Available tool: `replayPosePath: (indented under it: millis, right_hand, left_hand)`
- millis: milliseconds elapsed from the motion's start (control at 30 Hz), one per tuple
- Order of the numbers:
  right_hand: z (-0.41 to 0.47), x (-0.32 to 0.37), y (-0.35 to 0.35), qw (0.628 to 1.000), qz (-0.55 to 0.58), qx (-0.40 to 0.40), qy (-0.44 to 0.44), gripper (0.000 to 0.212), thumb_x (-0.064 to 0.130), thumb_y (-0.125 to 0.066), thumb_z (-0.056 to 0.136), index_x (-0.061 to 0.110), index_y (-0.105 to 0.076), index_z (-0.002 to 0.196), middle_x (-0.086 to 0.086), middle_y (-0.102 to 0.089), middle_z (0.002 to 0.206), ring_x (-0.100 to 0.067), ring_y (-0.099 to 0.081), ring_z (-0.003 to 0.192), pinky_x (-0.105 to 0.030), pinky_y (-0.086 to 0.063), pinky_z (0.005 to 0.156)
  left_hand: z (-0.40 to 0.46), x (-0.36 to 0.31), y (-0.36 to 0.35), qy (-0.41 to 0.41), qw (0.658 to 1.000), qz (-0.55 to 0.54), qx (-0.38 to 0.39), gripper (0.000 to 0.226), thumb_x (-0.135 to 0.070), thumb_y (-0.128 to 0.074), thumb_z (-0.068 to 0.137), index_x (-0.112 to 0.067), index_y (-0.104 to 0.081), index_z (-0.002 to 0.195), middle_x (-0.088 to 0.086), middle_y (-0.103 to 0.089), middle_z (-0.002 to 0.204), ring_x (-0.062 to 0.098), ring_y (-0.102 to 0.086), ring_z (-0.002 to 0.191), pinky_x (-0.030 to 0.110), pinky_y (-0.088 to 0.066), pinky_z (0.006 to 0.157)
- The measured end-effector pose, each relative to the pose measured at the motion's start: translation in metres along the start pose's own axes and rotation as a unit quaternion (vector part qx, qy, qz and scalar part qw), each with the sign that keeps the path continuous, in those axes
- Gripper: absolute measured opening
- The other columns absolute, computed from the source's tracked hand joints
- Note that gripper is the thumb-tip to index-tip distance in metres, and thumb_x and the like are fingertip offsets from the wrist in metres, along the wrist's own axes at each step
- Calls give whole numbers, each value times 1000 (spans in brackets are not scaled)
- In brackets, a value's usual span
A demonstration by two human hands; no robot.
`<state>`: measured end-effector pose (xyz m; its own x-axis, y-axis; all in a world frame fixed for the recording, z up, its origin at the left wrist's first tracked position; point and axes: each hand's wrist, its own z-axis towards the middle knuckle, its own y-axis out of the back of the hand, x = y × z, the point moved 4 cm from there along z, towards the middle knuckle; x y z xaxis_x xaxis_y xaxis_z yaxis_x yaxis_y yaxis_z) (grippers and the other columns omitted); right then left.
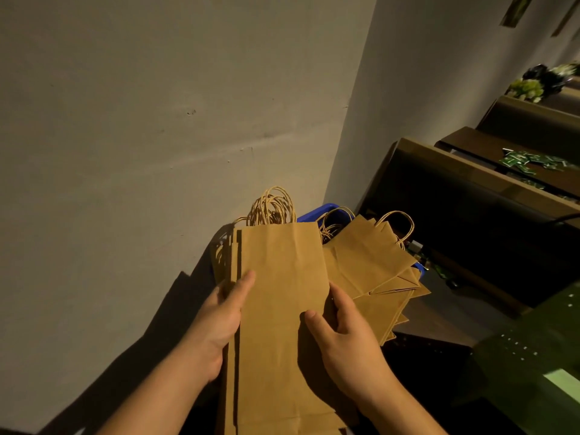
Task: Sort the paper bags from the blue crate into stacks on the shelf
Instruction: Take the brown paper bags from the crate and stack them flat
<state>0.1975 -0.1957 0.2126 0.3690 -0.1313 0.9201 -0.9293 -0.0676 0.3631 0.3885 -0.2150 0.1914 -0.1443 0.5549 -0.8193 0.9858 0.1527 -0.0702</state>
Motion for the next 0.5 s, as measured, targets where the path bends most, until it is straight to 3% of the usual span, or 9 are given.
replayPosePath:
  millis: [100, 167, 233, 300, 400, 500]
  right_hand:
    - [-1, -3, -5, 999, -28, 7, -14, 45, 30, -62, 102, 66, -35, 108, 38, -43, 116, 21, -43, 110, -1, -32, 92]
    - [1, -6, -7, 1000, -15, 15, -22, 41, 36, -61, 101, 66, -38, 116, 30, -42, 120, 20, -43, 111, -2, -36, 90]
    - [3, -10, -6, 999, 20, 22, -45, 52, 45, -61, 99, 56, -36, 144, 24, -42, 135, 8, -44, 127, -17, -39, 107]
    - [5, -13, -8, 991, 90, 40, -88, 63, 46, -61, 100, 42, -34, 156, 22, -47, 146, -4, -48, 137, -33, -38, 116]
    - [7, -16, -19, 982, 143, 69, -106, 45, 30, -60, 103, 37, -47, 146, 17, -70, 128, -6, -66, 119, -39, -46, 113]
    - [7, -17, -25, 986, 129, 62, -90, 43, 27, -57, 105, 42, -44, 143, 21, -71, 124, -2, -66, 117, -36, -47, 113]
  left_hand:
    - [-1, 5, 0, -18, 1000, -3, 25, 69, -42, -82, 67, -26, -58, 130, 5, -76, 109, 27, -71, 100, 40, -52, 72]
    - [2, 7, 4, -23, 999, -4, 28, 69, -35, -85, 66, -25, -59, 130, 6, -78, 107, 28, -73, 100, 43, -56, 76]
    - [4, 8, 6, -27, 999, -11, 34, 69, -33, -85, 67, -23, -60, 130, 6, -79, 105, 28, -75, 99, 46, -58, 80]
    - [4, 9, 6, -30, 998, -20, 46, 66, -30, -84, 69, -22, -61, 130, 6, -79, 104, 27, -76, 98, 45, -59, 81]
    - [1, 8, 4, -28, 997, -38, 57, 63, -29, -83, 68, -18, -63, 127, 8, -79, 101, 29, -75, 97, 44, -57, 78]
    - [-2, 5, 2, -27, 997, -51, 58, 57, -29, -81, 64, -15, -67, 117, 10, -79, 93, 28, -75, 89, 39, -55, 70]
